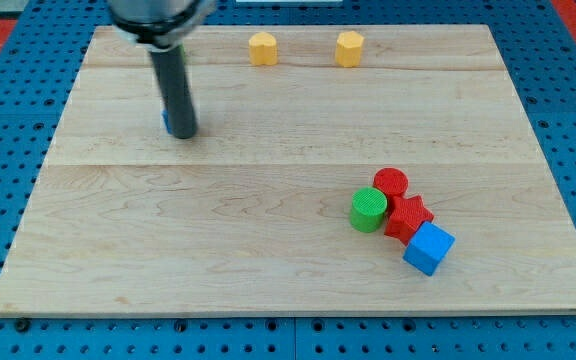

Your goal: Move the blue triangle to the bottom right of the yellow heart

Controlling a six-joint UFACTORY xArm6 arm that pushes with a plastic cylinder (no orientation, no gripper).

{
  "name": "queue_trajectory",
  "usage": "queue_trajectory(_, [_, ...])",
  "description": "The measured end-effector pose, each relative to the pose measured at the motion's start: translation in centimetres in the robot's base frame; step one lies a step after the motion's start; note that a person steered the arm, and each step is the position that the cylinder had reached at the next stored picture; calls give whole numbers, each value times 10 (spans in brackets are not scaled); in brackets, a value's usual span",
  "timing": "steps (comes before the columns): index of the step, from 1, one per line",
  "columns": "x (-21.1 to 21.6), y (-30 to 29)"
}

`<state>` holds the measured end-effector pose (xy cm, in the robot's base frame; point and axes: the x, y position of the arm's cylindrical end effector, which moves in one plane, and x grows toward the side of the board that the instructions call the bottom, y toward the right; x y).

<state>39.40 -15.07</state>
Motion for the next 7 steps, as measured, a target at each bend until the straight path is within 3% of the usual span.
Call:
queue_trajectory(1, [-10,-50])
queue_trajectory(4, [-34,119])
queue_trajectory(5, [-71,135])
queue_trajectory(6, [-67,113])
queue_trajectory(7, [-92,45])
